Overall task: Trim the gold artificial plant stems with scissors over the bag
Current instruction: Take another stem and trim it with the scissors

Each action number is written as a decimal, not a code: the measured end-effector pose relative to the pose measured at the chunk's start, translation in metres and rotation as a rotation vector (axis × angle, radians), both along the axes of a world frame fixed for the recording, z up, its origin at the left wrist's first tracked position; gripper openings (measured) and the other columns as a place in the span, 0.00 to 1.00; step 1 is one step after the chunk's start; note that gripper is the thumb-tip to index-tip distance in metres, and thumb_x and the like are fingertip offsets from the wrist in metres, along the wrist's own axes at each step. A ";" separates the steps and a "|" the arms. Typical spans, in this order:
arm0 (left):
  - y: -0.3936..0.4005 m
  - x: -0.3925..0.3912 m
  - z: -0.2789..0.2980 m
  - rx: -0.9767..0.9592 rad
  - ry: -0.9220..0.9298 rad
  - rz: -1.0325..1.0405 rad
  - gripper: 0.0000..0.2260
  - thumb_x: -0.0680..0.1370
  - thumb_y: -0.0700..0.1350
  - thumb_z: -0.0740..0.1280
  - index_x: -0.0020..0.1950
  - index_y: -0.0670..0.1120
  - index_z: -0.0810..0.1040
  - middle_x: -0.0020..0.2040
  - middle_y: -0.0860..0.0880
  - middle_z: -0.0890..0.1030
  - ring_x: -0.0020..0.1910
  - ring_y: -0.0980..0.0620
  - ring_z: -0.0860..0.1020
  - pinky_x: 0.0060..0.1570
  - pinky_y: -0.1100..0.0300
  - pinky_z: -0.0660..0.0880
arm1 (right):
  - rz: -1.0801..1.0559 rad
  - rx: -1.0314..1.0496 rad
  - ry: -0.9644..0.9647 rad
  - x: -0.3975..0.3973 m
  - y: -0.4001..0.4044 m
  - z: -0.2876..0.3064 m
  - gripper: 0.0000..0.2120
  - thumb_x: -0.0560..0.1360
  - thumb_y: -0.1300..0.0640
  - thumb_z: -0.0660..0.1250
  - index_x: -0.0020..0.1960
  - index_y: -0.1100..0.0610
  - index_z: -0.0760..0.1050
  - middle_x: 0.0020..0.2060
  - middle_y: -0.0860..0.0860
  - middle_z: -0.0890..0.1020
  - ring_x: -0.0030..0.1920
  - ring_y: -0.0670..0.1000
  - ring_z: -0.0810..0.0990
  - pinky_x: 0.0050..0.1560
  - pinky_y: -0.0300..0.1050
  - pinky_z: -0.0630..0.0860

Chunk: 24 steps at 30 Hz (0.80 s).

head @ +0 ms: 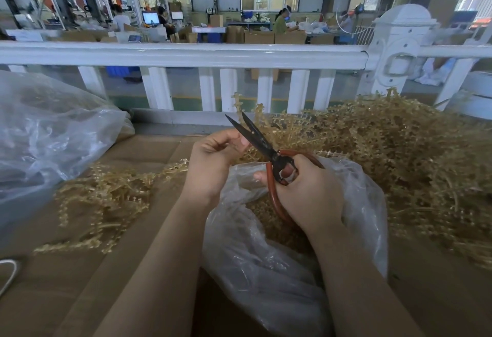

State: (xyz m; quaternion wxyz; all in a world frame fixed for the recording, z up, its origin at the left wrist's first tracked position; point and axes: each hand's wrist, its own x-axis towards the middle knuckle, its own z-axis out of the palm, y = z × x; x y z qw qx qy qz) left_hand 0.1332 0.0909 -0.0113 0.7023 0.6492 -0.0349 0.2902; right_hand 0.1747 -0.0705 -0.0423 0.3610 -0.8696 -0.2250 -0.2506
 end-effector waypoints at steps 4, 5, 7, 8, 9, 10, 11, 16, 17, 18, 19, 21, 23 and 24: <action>0.000 0.000 0.001 -0.002 0.010 0.018 0.08 0.78 0.35 0.68 0.46 0.45 0.84 0.42 0.52 0.86 0.43 0.59 0.82 0.44 0.69 0.75 | 0.015 -0.009 0.013 0.000 -0.001 0.000 0.24 0.67 0.27 0.66 0.35 0.48 0.70 0.27 0.37 0.70 0.31 0.35 0.68 0.31 0.37 0.65; -0.001 0.000 0.001 0.003 0.008 0.025 0.08 0.78 0.35 0.68 0.46 0.45 0.84 0.40 0.54 0.85 0.40 0.61 0.81 0.42 0.71 0.74 | 0.017 -0.011 0.011 -0.001 0.000 0.001 0.23 0.67 0.27 0.66 0.34 0.46 0.67 0.27 0.37 0.69 0.30 0.35 0.67 0.30 0.36 0.63; -0.002 -0.001 0.001 0.010 0.007 0.038 0.08 0.78 0.34 0.67 0.45 0.44 0.83 0.36 0.56 0.84 0.35 0.64 0.78 0.37 0.73 0.72 | 0.020 -0.009 0.001 -0.002 0.000 0.003 0.25 0.65 0.24 0.64 0.33 0.44 0.63 0.26 0.37 0.68 0.29 0.35 0.66 0.30 0.35 0.62; -0.002 0.000 0.001 0.011 0.008 0.042 0.08 0.79 0.34 0.67 0.45 0.44 0.83 0.36 0.57 0.83 0.34 0.65 0.77 0.36 0.74 0.71 | 0.021 -0.010 0.000 -0.002 0.000 0.003 0.25 0.65 0.23 0.61 0.33 0.45 0.64 0.26 0.38 0.68 0.29 0.35 0.67 0.30 0.35 0.62; -0.002 -0.001 0.001 0.013 0.009 0.043 0.09 0.79 0.33 0.66 0.45 0.44 0.83 0.36 0.57 0.83 0.33 0.65 0.76 0.36 0.74 0.71 | 0.023 -0.012 0.000 -0.002 0.000 0.002 0.26 0.65 0.23 0.60 0.34 0.46 0.65 0.26 0.38 0.69 0.30 0.36 0.68 0.30 0.36 0.63; -0.002 -0.001 0.001 0.012 0.012 0.042 0.09 0.79 0.33 0.66 0.45 0.45 0.83 0.36 0.57 0.83 0.33 0.64 0.76 0.35 0.74 0.70 | 0.028 -0.008 -0.006 -0.002 0.000 0.001 0.26 0.66 0.23 0.60 0.35 0.47 0.66 0.27 0.38 0.69 0.30 0.36 0.68 0.31 0.35 0.63; -0.002 -0.001 0.002 0.000 0.016 0.038 0.09 0.79 0.33 0.66 0.45 0.45 0.83 0.36 0.56 0.83 0.33 0.64 0.76 0.35 0.73 0.70 | 0.033 -0.001 -0.019 -0.002 -0.001 0.000 0.26 0.66 0.24 0.60 0.36 0.47 0.67 0.27 0.38 0.69 0.30 0.35 0.67 0.31 0.34 0.63; 0.000 0.002 0.001 -0.170 0.113 0.022 0.07 0.79 0.38 0.68 0.43 0.46 0.83 0.36 0.53 0.82 0.35 0.59 0.77 0.37 0.68 0.72 | 0.009 0.033 -0.031 0.000 0.000 -0.004 0.27 0.69 0.26 0.64 0.35 0.51 0.72 0.28 0.42 0.74 0.31 0.42 0.73 0.31 0.39 0.70; 0.001 0.002 0.000 -0.201 0.154 0.027 0.07 0.78 0.39 0.68 0.43 0.46 0.83 0.36 0.52 0.82 0.35 0.58 0.76 0.37 0.67 0.72 | 0.007 0.061 -0.027 0.000 0.001 -0.004 0.24 0.70 0.30 0.67 0.34 0.50 0.71 0.27 0.43 0.73 0.31 0.42 0.73 0.30 0.40 0.70; 0.001 0.002 -0.001 -0.230 0.190 0.022 0.05 0.78 0.39 0.69 0.44 0.46 0.84 0.37 0.51 0.82 0.34 0.58 0.76 0.35 0.68 0.71 | 0.016 0.100 -0.006 0.000 0.002 -0.004 0.22 0.72 0.33 0.69 0.33 0.49 0.70 0.26 0.43 0.72 0.30 0.43 0.73 0.30 0.41 0.68; 0.001 0.002 -0.001 -0.253 0.215 0.007 0.04 0.77 0.39 0.69 0.46 0.44 0.84 0.37 0.50 0.83 0.33 0.58 0.76 0.32 0.69 0.71 | 0.035 0.147 0.031 0.001 0.002 -0.004 0.21 0.73 0.36 0.70 0.32 0.48 0.69 0.26 0.44 0.72 0.30 0.44 0.73 0.30 0.42 0.67; -0.001 0.001 -0.001 -0.259 0.253 -0.028 0.04 0.76 0.39 0.70 0.48 0.41 0.84 0.37 0.50 0.83 0.31 0.59 0.76 0.30 0.70 0.70 | 0.073 0.256 0.135 0.003 0.003 -0.003 0.18 0.74 0.39 0.71 0.33 0.49 0.74 0.26 0.45 0.74 0.31 0.45 0.75 0.32 0.43 0.69; -0.005 0.001 -0.002 -0.188 0.295 -0.038 0.03 0.75 0.41 0.71 0.48 0.43 0.84 0.37 0.51 0.84 0.31 0.60 0.77 0.33 0.67 0.70 | 0.128 0.368 0.261 0.005 0.003 -0.001 0.18 0.74 0.40 0.71 0.36 0.54 0.78 0.27 0.47 0.78 0.30 0.45 0.77 0.32 0.42 0.73; -0.007 0.001 -0.002 -0.147 0.314 -0.037 0.03 0.74 0.42 0.72 0.46 0.45 0.84 0.38 0.51 0.84 0.32 0.59 0.76 0.36 0.63 0.68 | 0.166 0.423 0.313 0.005 0.003 -0.001 0.18 0.74 0.41 0.72 0.37 0.56 0.79 0.27 0.47 0.78 0.29 0.44 0.76 0.31 0.40 0.73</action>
